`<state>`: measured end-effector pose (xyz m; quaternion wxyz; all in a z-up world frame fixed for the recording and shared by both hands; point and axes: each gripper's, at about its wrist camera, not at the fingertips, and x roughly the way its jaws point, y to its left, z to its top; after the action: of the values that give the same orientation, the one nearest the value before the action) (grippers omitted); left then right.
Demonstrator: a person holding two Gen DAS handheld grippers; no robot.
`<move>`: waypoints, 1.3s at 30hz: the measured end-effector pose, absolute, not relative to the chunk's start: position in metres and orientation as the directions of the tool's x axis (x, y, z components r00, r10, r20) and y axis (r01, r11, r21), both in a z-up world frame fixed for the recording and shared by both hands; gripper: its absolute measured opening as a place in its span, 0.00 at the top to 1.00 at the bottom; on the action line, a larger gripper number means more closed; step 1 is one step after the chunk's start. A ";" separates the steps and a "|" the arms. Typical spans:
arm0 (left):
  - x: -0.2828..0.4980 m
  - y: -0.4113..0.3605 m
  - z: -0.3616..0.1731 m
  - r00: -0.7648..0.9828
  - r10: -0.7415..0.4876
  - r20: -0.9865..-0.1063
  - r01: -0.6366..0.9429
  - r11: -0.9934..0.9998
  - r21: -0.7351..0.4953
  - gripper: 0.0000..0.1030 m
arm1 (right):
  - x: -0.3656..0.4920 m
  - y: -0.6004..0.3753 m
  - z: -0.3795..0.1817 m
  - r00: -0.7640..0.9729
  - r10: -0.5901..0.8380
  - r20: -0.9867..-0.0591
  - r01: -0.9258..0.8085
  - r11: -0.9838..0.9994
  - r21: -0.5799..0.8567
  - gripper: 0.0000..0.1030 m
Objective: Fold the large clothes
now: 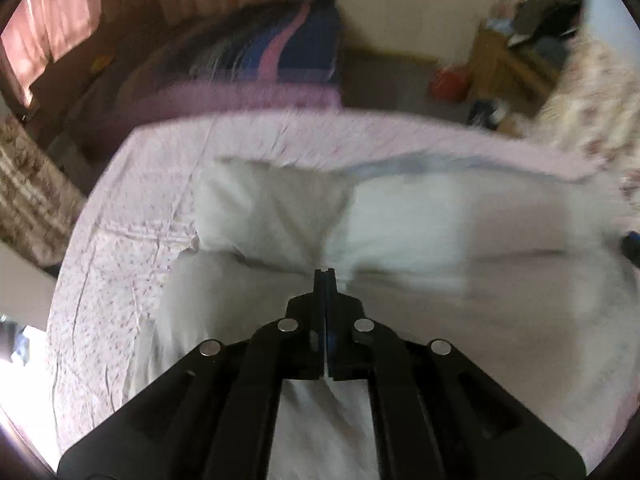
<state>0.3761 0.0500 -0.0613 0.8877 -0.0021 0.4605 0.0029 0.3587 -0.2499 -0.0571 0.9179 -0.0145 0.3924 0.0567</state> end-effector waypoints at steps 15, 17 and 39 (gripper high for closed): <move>0.300 -0.023 -0.112 0.601 -0.097 -0.793 0.072 0.995 -0.067 0.84 | 0.289 -0.247 -0.131 0.657 0.063 -0.751 -0.113 0.994 -0.015 0.76; 0.306 -0.025 -0.119 0.602 -0.077 -0.795 0.079 0.996 -0.038 0.85 | 0.293 -0.247 -0.139 0.649 0.058 -0.758 -0.122 0.992 -0.028 0.76; 0.296 -0.027 -0.113 0.619 -0.056 -0.783 0.103 0.995 0.010 0.78 | 0.286 -0.258 -0.129 0.667 0.160 -0.728 -0.162 0.984 0.069 0.71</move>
<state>0.2963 -0.0272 -0.1134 0.8994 0.0268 0.4342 -0.0441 0.2864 -0.2579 -0.1292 0.9128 -0.0009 0.3987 0.0882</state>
